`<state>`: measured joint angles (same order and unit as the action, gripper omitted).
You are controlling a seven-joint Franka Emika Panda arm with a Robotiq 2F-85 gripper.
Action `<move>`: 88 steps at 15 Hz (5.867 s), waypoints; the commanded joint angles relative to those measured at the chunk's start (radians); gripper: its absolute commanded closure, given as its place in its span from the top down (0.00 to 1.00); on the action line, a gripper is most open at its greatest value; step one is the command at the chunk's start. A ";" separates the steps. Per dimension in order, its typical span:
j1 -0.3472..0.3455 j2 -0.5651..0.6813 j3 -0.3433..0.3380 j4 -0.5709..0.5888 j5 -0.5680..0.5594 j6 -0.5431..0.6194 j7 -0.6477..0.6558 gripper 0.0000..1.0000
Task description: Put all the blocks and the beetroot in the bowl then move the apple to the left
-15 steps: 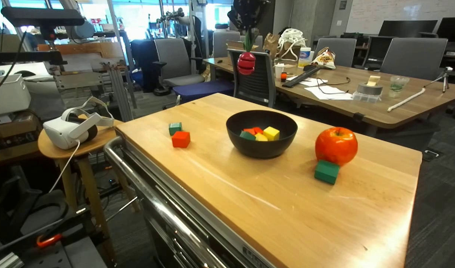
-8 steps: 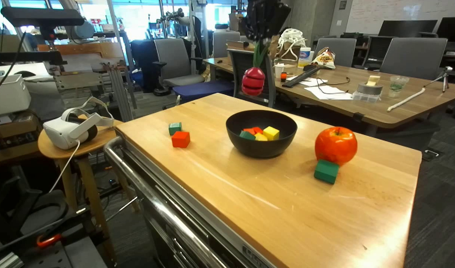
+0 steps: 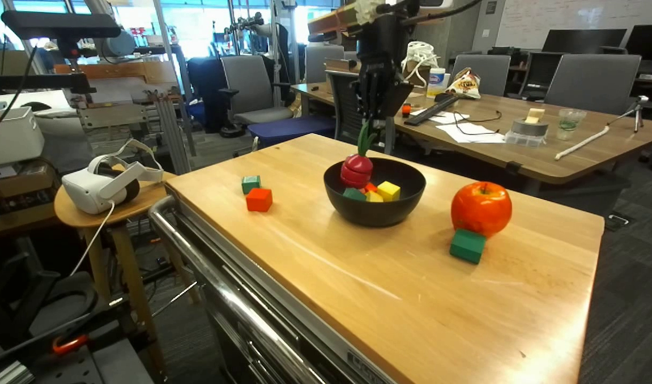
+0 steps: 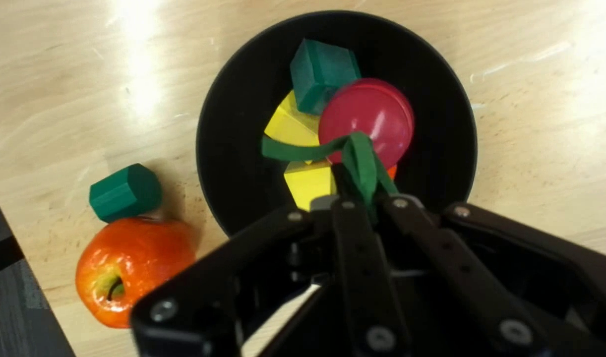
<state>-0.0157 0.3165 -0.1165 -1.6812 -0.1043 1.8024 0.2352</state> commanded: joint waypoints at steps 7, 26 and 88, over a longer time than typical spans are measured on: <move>0.032 -0.255 0.046 -0.118 -0.093 0.157 0.025 0.69; 0.147 -0.429 0.285 -0.380 -0.229 0.198 0.036 1.00; -0.001 -0.398 0.233 -0.585 -0.433 0.282 1.019 0.18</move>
<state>-0.0023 -0.1545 0.1089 -2.3405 -0.4983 2.0935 1.0979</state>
